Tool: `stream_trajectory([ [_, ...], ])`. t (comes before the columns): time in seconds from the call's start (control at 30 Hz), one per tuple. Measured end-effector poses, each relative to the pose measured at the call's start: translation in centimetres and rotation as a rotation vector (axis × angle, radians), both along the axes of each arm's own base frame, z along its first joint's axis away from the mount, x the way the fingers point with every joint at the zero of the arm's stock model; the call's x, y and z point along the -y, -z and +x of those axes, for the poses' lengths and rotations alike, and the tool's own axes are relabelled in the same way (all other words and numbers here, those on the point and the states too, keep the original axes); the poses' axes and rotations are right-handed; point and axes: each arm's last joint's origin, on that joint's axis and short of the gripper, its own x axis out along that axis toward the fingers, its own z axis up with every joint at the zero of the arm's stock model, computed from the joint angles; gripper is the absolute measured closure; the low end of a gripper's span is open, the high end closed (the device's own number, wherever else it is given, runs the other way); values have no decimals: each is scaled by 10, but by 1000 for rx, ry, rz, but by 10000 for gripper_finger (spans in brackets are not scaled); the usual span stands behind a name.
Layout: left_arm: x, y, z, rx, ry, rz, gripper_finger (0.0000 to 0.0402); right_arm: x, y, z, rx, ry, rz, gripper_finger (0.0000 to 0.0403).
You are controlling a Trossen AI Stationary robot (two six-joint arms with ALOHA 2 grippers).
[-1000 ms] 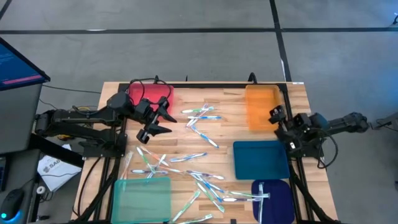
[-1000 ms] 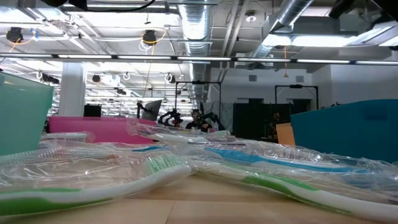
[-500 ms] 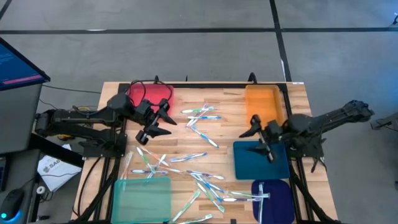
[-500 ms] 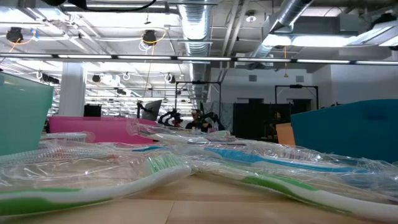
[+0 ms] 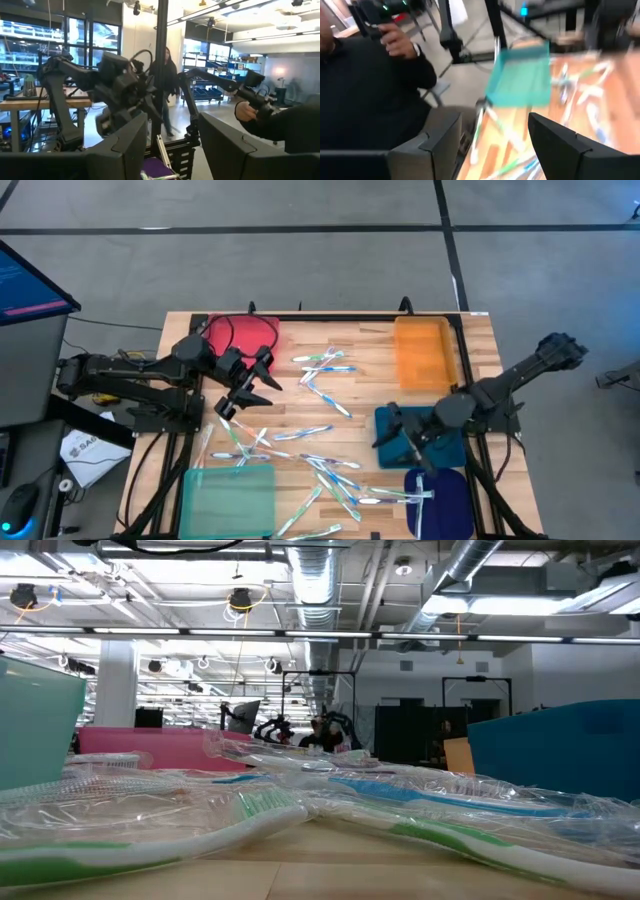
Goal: Pick & Place Toothbrushes
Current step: Put the green toothbrush into the blue bin
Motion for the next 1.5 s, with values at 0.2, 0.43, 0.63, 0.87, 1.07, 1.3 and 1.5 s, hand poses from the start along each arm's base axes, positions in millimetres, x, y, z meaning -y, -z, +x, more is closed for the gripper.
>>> stream_trajectory([
  [0.2, 0, 0, 0, 2, 0, 0, 229, -16, 26, 7, -220, 35, 80, 178],
  [0.43, 0, -1, 0, 16, 0, 1, 229, -38, 46, 10, -371, 61, 194, 178],
  [0.63, 0, -2, -1, 26, 0, 0, 229, -50, 45, 5, -387, 74, 280, 178],
  [0.87, 6, -4, -1, 45, 26, 3, 229, -60, 52, -1, -462, 140, 349, 178],
  [1.07, 10, -5, -2, 77, 39, 31, 229, -70, 28, -1, -272, 128, 264, 178],
  [1.3, 11, -6, -2, 89, 42, 33, 229, -86, -5, -10, 57, 32, -128, 178],
  [1.5, 11, -7, -2, 91, 42, 33, 229, -88, -3, -15, 40, 64, -167, 178],
])
